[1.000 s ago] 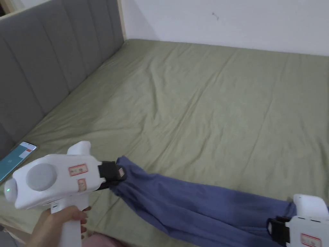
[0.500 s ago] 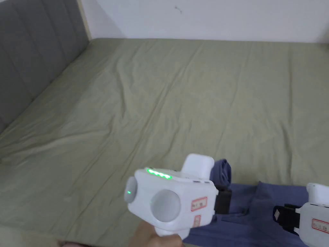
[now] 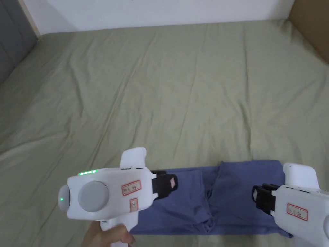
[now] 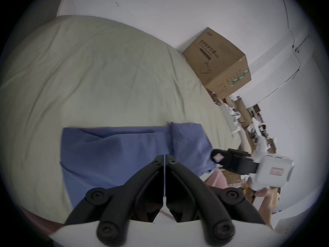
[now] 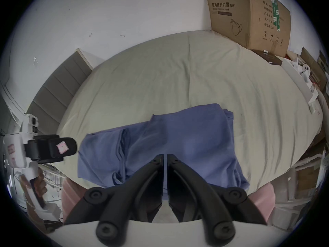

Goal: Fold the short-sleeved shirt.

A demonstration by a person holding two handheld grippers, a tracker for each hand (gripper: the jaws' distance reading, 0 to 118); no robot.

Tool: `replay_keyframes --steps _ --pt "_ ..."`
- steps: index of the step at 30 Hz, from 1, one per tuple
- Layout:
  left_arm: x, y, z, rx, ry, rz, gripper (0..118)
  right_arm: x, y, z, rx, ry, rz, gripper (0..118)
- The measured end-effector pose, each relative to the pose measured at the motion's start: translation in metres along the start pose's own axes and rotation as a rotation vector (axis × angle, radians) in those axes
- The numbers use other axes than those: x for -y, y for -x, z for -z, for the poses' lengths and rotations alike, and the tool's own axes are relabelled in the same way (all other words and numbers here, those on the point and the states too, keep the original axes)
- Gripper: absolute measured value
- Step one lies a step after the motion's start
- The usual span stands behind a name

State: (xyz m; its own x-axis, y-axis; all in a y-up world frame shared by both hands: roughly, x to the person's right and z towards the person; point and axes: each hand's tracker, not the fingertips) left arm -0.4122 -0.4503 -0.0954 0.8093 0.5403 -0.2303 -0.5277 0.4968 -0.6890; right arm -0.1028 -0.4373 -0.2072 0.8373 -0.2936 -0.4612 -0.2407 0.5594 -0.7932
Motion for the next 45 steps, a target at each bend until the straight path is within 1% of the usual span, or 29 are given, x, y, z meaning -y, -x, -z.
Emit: replay_keyframes --steps 1,5,8,9,12,13,15,17,18,19,21,24,25,26,27,28,29,30,31,35,37,38,40,42,43,44,45 --pt "0.002 0.003 0.007 -0.032 0.022 -0.007 1 0.000 -0.002 0.003 -0.003 0.001 0.007 4" --pt "0.020 0.002 0.036 0.013 0.111 -0.030 1 0.001 -0.006 0.009 -0.002 0.015 0.014 4" --pt "0.039 -0.015 0.060 0.033 0.206 0.010 1 0.003 -0.013 0.012 -0.031 0.034 0.031 4" --pt "0.046 -0.020 0.068 0.061 0.242 0.023 1 0.004 -0.015 0.012 -0.034 0.037 0.034 4" --pt "0.058 -0.036 0.081 0.070 0.261 0.047 1 0.006 -0.021 0.012 -0.027 0.042 0.042 4" --pt "0.059 -0.038 0.081 0.086 0.267 0.037 1 0.006 -0.023 0.011 -0.023 0.042 0.045 4" --pt "0.059 -0.043 0.083 0.180 0.283 0.004 1 0.006 -0.026 0.011 -0.021 0.042 0.053 4" --pt "0.058 -0.047 0.081 0.160 0.282 0.047 1 0.005 -0.028 0.010 -0.020 0.041 0.057 4" --pt "0.055 -0.047 0.077 0.114 0.273 0.085 1 0.005 -0.026 0.008 -0.014 0.039 0.057 4" --pt "0.052 -0.043 0.070 0.108 0.251 0.089 1 0.004 -0.026 0.006 -0.008 0.034 0.055 4" --pt "0.041 -0.031 0.050 0.167 0.197 0.024 1 0.002 -0.025 0.004 -0.009 0.029 0.052 4" --pt "0.026 0.008 0.010 0.267 0.083 -0.098 2 -0.001 -0.020 0.004 -0.014 0.024 0.043 4" --pt "0.024 0.026 -0.004 0.283 0.043 -0.132 11 -0.001 -0.019 0.005 -0.012 0.024 0.040 4" --pt "0.023 0.043 -0.015 0.279 0.014 -0.159 26 -0.001 -0.016 0.006 -0.013 0.025 0.036 4" --pt "0.024 0.059 -0.026 0.240 -0.010 -0.179 44 -0.001 -0.013 0.007 -0.015 0.030 0.032 4" --pt "0.024 0.078 -0.034 0.181 -0.027 -0.187 69 -0.001 -0.010 0.009 -0.018 0.035 0.026 4" --pt "0.027 0.092 -0.041 0.126 -0.050 -0.207 88 -0.001 -0.007 0.011 -0.020 0.041 0.020 4" --pt "0.031 0.106 -0.046 0.087 -0.066 -0.227 104 0.000 -0.003 0.013 -0.021 0.049 0.011 4" --pt "0.034 0.118 -0.048 0.078 -0.066 -0.238 116 0.000 0.002 0.014 -0.021 0.054 -0.001 4" --pt "0.047 0.163 -0.037 0.115 -0.006 -0.357 117 0.001 0.024 0.016 -0.032 0.066 -0.055 4" --pt "0.054 0.165 -0.025 0.135 0.013 -0.428 117 0.001 0.033 0.019 -0.045 0.075 -0.071 4" --pt "0.057 0.167 -0.020 0.162 0.011 -0.449 117 0.001 0.039 0.020 -0.047 0.082 -0.080 4" --pt "0.057 0.165 -0.017 0.246 -0.046 -0.428 117 0.001 0.047 0.022 -0.049 0.087 -0.097 4" --pt "0.058 0.172 -0.009 0.320 -0.061 -0.488 117 0.001 0.052 0.024 -0.057 0.096 -0.105 4" --pt "0.059 0.176 -0.004 0.370 -0.055 -0.547 116 0.002 0.055 0.025 -0.062 0.101 -0.107 4" --pt "0.059 0.174 -0.001 0.423 -0.050 -0.582 109 0.002 0.057 0.027 -0.067 0.107 -0.110 4" --pt "0.060 0.177 0.007 0.463 -0.039 -0.602 89 0.003 0.059 0.028 -0.068 0.113 -0.114 4"
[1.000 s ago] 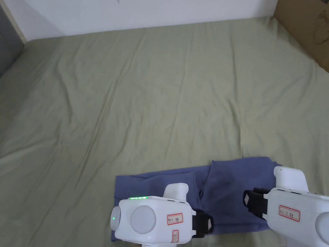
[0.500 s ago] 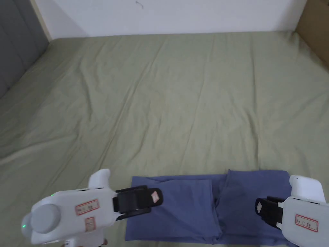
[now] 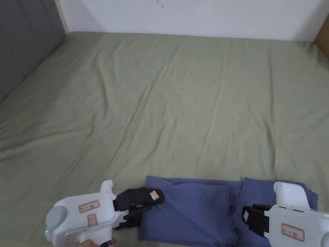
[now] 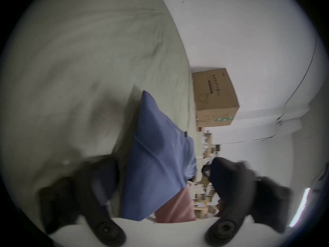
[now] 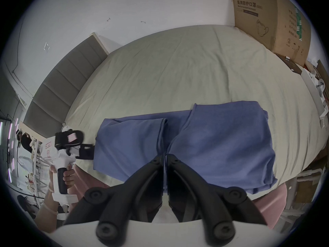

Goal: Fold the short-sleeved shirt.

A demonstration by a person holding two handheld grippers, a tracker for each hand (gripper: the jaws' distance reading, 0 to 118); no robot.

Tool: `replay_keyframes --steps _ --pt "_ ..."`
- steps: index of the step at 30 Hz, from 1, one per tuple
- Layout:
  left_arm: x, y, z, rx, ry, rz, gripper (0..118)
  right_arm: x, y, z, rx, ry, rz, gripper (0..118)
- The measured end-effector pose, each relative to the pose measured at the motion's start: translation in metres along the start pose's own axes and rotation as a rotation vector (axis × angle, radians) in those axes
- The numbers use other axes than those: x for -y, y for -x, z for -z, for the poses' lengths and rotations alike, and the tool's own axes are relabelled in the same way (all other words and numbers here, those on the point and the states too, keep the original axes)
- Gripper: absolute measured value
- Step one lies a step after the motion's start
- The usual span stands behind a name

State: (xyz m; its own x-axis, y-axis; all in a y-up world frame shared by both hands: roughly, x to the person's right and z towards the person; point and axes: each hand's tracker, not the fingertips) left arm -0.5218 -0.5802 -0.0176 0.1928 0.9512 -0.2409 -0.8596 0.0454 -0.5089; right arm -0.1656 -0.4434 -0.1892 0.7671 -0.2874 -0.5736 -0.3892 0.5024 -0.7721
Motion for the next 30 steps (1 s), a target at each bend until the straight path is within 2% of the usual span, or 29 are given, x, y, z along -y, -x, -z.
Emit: replay_keyframes --steps 1,2,3,4,5,6,8,16,22,26,30 --pt "0.002 0.004 0.008 -0.068 0.019 -0.027 37 0.000 0.002 0.001 0.003 0.006 -0.006 4" --pt "0.004 0.005 0.015 -0.202 0.055 0.024 10 0.001 0.004 0.002 0.006 0.011 -0.013 4" --pt "-0.001 0.013 0.020 -0.269 0.079 0.118 10 0.001 0.006 0.002 0.009 0.015 -0.020 4" --pt "-0.002 0.011 0.011 -0.133 0.036 0.102 10 0.001 0.006 0.001 0.010 0.019 -0.024 4" --pt "-0.004 0.006 0.003 -0.126 0.032 0.071 10 0.002 0.007 0.000 0.010 0.020 -0.025 4" --pt "-0.004 -0.002 -0.005 -0.166 -0.006 0.104 10 0.001 0.007 -0.001 0.011 0.020 -0.026 4" --pt "-0.004 -0.022 -0.015 -0.195 0.047 0.193 10 0.001 0.006 -0.001 0.019 0.022 -0.026 4" --pt "-0.032 -0.006 -0.105 -0.297 -0.076 0.169 10 -0.002 0.003 0.001 0.016 0.022 -0.001 4" --pt "-0.051 -0.012 -0.163 -0.452 -0.149 0.202 10 -0.002 0.001 0.005 0.021 0.030 0.005 4" --pt "-0.046 -0.038 -0.171 -0.471 -0.216 0.183 10 -0.001 -0.003 0.005 0.017 0.032 0.015 4" --pt "-0.033 -0.089 -0.152 -0.472 -0.219 0.267 10 0.001 -0.011 0.004 0.019 0.030 0.032 4"
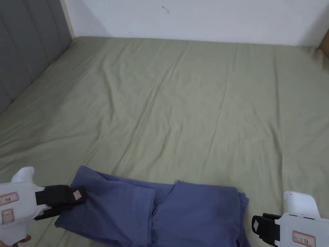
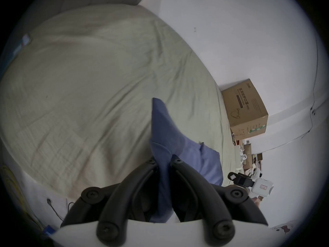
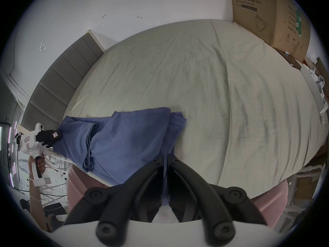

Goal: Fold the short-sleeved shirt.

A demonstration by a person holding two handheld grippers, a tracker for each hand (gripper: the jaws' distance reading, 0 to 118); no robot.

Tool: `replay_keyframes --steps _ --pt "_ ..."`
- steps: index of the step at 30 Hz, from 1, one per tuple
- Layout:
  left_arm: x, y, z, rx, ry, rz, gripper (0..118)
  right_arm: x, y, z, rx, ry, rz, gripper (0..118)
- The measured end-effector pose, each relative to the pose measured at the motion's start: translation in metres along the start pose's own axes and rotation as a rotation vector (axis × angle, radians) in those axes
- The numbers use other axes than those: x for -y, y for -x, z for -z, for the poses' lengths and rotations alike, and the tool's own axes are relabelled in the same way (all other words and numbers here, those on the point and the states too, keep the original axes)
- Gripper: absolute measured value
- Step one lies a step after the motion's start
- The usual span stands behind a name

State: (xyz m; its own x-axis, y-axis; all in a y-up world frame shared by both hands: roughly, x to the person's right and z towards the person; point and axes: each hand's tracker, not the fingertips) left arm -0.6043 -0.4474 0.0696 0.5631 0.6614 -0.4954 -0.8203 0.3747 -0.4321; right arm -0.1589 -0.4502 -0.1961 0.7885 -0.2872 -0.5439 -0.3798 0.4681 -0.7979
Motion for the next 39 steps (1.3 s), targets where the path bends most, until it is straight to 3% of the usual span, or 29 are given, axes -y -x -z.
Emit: replay_keyframes --steps 7,13,15,16,17,18,21,22,25,26,27,28,29,31,34,39 --pt "0.012 -0.124 0.012 0.157 -0.008 0.247 10 0.002 -0.023 -0.007 0.001 -0.023 0.051 4" --pt "0.059 -0.200 0.106 0.207 0.185 0.414 10 0.007 -0.050 -0.018 0.015 -0.054 0.113 4" --pt "0.078 -0.210 0.143 0.219 0.269 0.399 14 0.010 -0.060 -0.022 0.018 -0.063 0.138 4" --pt "0.087 -0.211 0.161 0.244 0.317 0.408 28 0.012 -0.064 -0.024 0.021 -0.068 0.152 4" --pt "0.099 -0.213 0.178 0.252 0.358 0.392 54 0.014 -0.069 -0.024 0.024 -0.067 0.162 4" --pt "0.108 -0.213 0.194 0.274 0.398 0.391 87 0.016 -0.072 -0.025 0.029 -0.066 0.170 4" --pt "0.126 -0.214 0.213 0.153 0.432 0.387 113 0.022 -0.080 -0.028 0.036 -0.059 0.187 4" --pt "0.121 -0.212 0.207 0.128 0.411 0.377 113 0.024 -0.082 -0.029 0.037 -0.058 0.190 4" --pt "0.099 -0.206 0.181 0.226 0.354 0.315 99 0.028 -0.085 -0.030 0.042 -0.056 0.194 4" --pt "0.091 -0.202 0.171 0.239 0.293 0.298 89 0.028 -0.086 -0.030 0.046 -0.054 0.190 4" --pt "0.085 -0.199 0.162 0.230 0.236 0.312 69 0.028 -0.085 -0.029 0.050 -0.054 0.186 4" --pt "0.080 -0.195 0.158 0.178 0.209 0.341 32 0.028 -0.085 -0.028 0.052 -0.053 0.187 4" --pt "0.077 -0.194 0.155 0.117 0.196 0.366 6 0.027 -0.084 -0.026 0.052 -0.053 0.189 4" --pt "0.075 -0.181 0.161 0.036 0.231 0.374 3 0.026 -0.082 -0.024 0.033 -0.066 0.205 4" --pt "0.086 -0.174 0.179 0.111 0.309 0.276 2 0.024 -0.078 -0.022 0.016 -0.074 0.207 4" --pt "0.127 -0.193 0.216 0.086 0.440 0.409 0 0.024 -0.075 -0.021 0.019 -0.064 0.186 4"
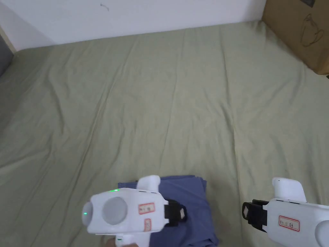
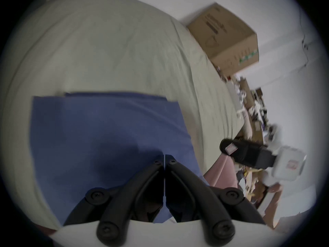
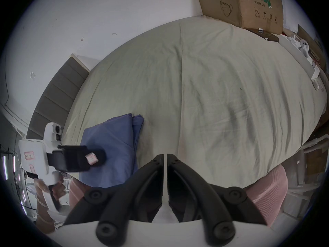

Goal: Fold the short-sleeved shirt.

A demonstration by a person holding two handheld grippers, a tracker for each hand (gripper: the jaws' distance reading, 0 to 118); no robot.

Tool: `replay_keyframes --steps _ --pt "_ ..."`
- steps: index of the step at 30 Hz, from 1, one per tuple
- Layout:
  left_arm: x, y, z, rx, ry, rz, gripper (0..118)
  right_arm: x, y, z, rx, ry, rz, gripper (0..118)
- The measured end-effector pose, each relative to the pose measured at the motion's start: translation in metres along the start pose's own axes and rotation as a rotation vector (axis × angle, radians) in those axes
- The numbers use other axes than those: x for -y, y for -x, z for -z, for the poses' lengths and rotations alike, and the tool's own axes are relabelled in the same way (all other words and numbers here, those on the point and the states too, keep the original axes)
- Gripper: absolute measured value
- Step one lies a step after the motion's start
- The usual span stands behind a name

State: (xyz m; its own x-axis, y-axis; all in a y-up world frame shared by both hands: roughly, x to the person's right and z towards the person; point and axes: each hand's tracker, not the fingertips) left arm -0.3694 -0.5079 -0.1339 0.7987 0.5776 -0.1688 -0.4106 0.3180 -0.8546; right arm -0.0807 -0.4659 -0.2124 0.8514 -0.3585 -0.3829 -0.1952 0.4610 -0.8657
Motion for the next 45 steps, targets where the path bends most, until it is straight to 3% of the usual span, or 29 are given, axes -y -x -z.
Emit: replay_keyframes --steps 3,7,12,17,20,27,31,32,33,35,36,37,40,45 --pt "0.004 -0.012 0.019 0.070 0.026 -0.060 0 0.002 -0.002 -0.002 0.001 0.004 0.000 4" --pt "0.007 -0.030 0.034 0.059 0.069 0.061 0 0.005 -0.005 -0.003 0.017 0.010 0.005 4" --pt "0.006 -0.037 0.041 0.134 0.075 0.014 0 0.005 -0.005 -0.006 0.029 0.011 0.005 4" --pt "0.007 -0.032 0.012 0.226 0.016 -0.008 0 0.000 0.005 -0.010 0.031 0.008 -0.028 4" --pt "0.005 -0.007 -0.031 0.274 -0.078 -0.057 0 -0.006 0.019 -0.009 0.012 0.008 -0.057 4" --pt "0.026 0.096 -0.126 0.110 -0.279 -0.227 0 -0.017 0.085 0.014 -0.103 0.022 -0.223 4" --pt "0.053 0.139 -0.146 0.081 -0.320 -0.294 0 -0.013 0.112 0.059 -0.137 0.099 -0.240 4" --pt "0.058 0.146 -0.147 0.098 -0.326 -0.311 4 -0.009 0.116 0.072 -0.127 0.115 -0.259 4" --pt "0.064 0.153 -0.148 0.121 -0.334 -0.347 17 -0.004 0.119 0.087 -0.095 0.151 -0.282 4" --pt "0.070 0.157 -0.147 0.136 -0.324 -0.380 86 0.005 0.123 0.106 -0.044 0.174 -0.343 4" --pt "0.071 0.158 -0.143 0.130 -0.318 -0.398 108 0.005 0.124 0.108 -0.039 0.170 -0.338 4" --pt "0.070 0.159 -0.138 0.130 -0.313 -0.404 118 0.002 0.125 0.103 -0.046 0.162 -0.317 4" --pt "0.064 0.159 -0.126 0.195 -0.341 -0.407 117 -0.004 0.120 0.099 -0.060 0.167 -0.292 4" --pt "0.036 0.153 -0.082 0.330 -0.233 -0.463 117 -0.004 0.117 0.099 -0.072 0.169 -0.243 4"
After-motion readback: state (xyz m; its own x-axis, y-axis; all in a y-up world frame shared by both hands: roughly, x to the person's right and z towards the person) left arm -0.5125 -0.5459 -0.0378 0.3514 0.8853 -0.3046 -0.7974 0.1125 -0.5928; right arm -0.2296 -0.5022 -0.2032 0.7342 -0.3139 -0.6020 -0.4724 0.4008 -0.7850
